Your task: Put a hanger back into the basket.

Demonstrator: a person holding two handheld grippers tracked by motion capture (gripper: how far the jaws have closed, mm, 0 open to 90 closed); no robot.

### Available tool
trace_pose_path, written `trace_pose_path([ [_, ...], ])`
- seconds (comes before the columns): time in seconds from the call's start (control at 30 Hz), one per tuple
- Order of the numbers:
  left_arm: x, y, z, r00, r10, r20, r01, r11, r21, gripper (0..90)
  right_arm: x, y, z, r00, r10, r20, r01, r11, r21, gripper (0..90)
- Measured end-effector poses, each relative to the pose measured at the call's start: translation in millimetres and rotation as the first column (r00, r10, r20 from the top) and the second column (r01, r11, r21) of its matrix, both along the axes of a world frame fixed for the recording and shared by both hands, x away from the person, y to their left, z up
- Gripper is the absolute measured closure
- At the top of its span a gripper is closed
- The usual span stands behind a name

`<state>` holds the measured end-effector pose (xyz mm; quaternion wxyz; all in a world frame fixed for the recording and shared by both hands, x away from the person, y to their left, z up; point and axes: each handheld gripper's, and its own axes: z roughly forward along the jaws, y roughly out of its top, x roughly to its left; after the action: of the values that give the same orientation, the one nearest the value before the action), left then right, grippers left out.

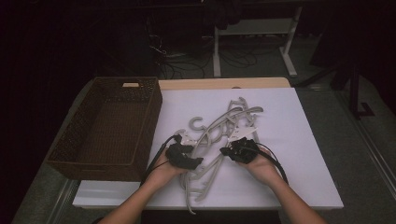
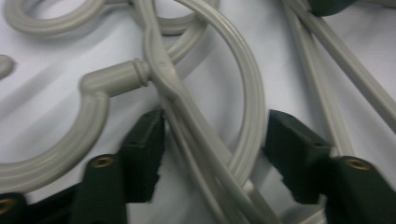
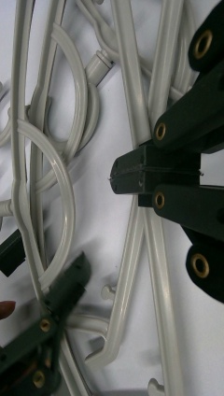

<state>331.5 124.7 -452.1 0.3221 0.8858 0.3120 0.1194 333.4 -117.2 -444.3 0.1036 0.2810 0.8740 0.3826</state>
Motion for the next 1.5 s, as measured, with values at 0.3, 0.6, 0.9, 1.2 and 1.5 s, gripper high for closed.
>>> trace_pose_path([
  [0.3,0.4,2.6,2.2,0.9999,0.009,-0.014,-0.009,0.9999,0.012,58.9,-1.4,2.8,-3.7,0.9999,0.005,0.014,-0.004,0.999,-0.033,88.9],
  [0.6,0.0,6.4,10.5,0.9998,0.021,-0.005,-0.021,0.9990,-0.039,63.4,-2.3,3.6,-2.9,0.9999,0.006,0.016,-0.006,1.000,-0.015,86.6],
  [0.9,-1.6,11.6,26.3,0.9993,0.036,0.001,-0.035,0.9845,-0.172,74.4,-3.6,3.1,-0.3,0.9996,0.007,0.026,-0.007,1.000,0.013,84.5],
  [1.2,1.8,15.1,40.9,0.9985,0.039,-0.038,-0.047,0.9658,-0.255,78.8,-4.6,-6.6,8.5,0.9997,-0.004,0.025,0.002,0.995,0.100,69.8],
  [1.5,7.9,22.3,67.2,0.9972,0.066,-0.033,-0.073,0.9585,-0.275,79.2,-11.2,-22.3,20.3,0.9997,-0.014,0.021,0.011,0.986,0.167,54.9],
])
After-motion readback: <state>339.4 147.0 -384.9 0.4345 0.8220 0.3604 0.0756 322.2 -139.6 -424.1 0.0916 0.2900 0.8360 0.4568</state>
